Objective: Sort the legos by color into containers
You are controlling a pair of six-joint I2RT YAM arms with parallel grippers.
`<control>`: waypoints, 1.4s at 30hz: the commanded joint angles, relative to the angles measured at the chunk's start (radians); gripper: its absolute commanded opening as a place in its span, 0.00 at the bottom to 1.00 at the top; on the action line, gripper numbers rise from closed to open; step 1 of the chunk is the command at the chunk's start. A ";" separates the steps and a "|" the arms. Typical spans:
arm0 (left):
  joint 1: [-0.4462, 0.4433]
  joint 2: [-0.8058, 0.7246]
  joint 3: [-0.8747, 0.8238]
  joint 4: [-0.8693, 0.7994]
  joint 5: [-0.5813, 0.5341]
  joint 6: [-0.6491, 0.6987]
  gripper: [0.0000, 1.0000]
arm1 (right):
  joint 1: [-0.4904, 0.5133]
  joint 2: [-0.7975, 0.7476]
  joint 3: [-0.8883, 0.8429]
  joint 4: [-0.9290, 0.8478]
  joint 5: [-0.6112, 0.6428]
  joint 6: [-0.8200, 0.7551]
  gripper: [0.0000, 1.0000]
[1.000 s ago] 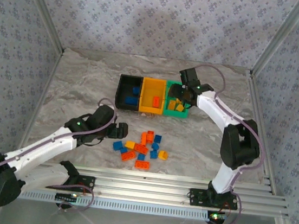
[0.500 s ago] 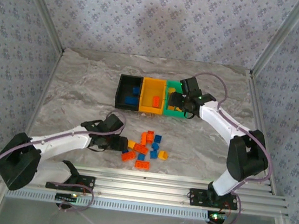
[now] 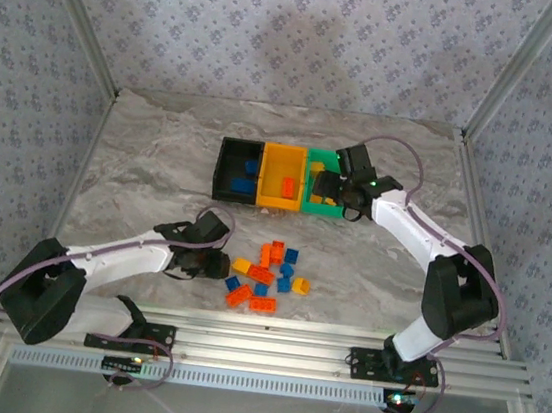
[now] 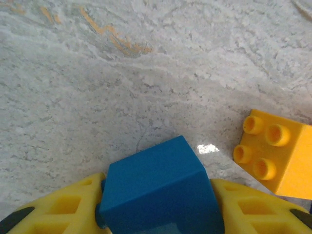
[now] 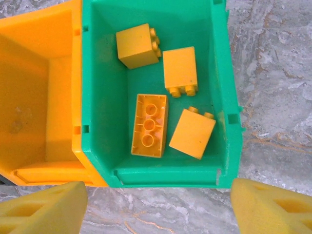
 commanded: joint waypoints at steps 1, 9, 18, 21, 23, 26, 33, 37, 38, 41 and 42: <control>0.025 -0.061 0.065 -0.054 -0.026 0.016 0.37 | -0.008 -0.044 -0.028 0.005 -0.001 0.020 0.79; 0.195 -0.011 0.338 -0.001 -0.070 0.095 0.35 | 0.002 -0.079 -0.087 0.015 -0.015 0.031 0.79; 0.285 0.424 0.718 0.100 -0.132 0.159 0.30 | 0.008 -0.133 -0.175 0.014 -0.020 0.040 0.79; 0.289 0.527 0.812 0.104 -0.156 0.160 0.33 | 0.012 -0.161 -0.203 0.012 -0.027 0.038 0.79; 0.290 0.578 0.858 0.102 -0.156 0.152 0.40 | 0.017 -0.170 -0.218 0.010 -0.046 0.033 0.80; 0.290 0.629 0.921 0.093 -0.146 0.140 0.55 | 0.039 -0.183 -0.240 0.005 -0.069 0.030 0.80; 0.272 0.571 0.949 0.092 -0.099 0.127 0.81 | 0.122 -0.174 -0.295 0.022 -0.107 0.052 0.81; 0.240 0.428 0.847 0.142 -0.064 0.105 0.89 | 0.171 -0.142 -0.313 0.051 -0.146 0.057 0.80; 0.228 0.378 0.803 0.161 -0.060 0.099 0.92 | 0.187 -0.129 -0.313 0.057 -0.148 0.058 0.80; 0.179 0.231 0.661 0.209 -0.065 0.081 0.99 | 0.223 -0.093 -0.309 0.074 -0.153 0.057 0.80; 0.161 0.189 0.616 0.222 -0.070 0.078 0.99 | 0.233 -0.082 -0.307 0.085 -0.155 0.059 0.79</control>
